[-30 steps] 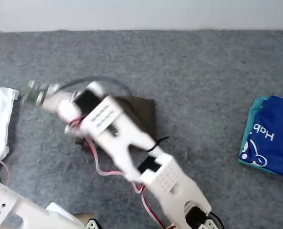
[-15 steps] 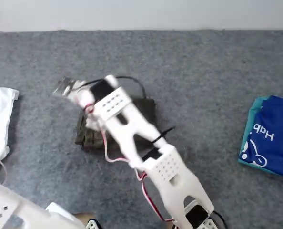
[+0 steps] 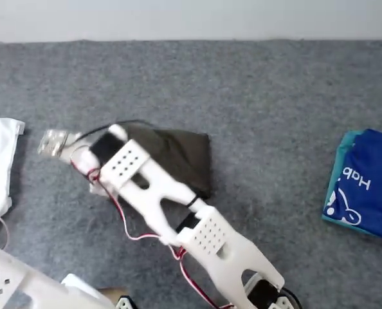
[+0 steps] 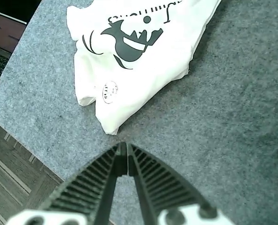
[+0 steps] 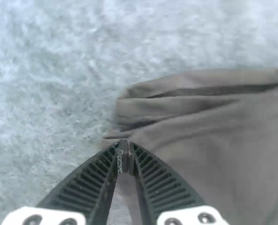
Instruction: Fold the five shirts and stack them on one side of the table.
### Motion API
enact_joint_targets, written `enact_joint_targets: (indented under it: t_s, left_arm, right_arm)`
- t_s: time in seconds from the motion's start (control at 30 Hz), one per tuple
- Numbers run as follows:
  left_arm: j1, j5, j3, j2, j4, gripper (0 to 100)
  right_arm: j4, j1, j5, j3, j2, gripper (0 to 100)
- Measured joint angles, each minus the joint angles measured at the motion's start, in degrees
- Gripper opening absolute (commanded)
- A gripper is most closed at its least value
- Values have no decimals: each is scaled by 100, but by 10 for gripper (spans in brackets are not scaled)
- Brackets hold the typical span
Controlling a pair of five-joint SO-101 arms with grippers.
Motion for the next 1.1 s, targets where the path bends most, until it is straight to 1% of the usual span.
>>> enact_joint_targets:
  t_s: [0.1,0.2,0.33,0.47,0.6,0.7,0.83,1.0,1.1]
  left_arm:
    - [0,0,0,0,0,15]
    - [0,0,0,0,0,15]
    - [0,0,0,0,0,15]
    - [0,0,0,0,0,15]
    - [0,0,0,0,0,15]
    - [0,0,0,0,0,15]
    - [0,0,0,0,0,15]
    - [0,0,0,0,0,15]
    - [0,0,0,0,0,15]
  right_arm:
    - [9,352,-79,35,-290,16]
    - [9,668,-88,527,-747,16]
    - [9,1029,-97,1767,-1530,16]
    - [9,1556,-105,2927,-2356,15]
    - [9,1978,-114,3895,-2708,13]
    - [-35,1996,-114,4527,-2655,12]
    - [-88,1916,-141,5108,-2233,10]
    - [-62,1424,-246,5152,-2145,10]
    - [-9,1380,-281,5116,-2198,10]
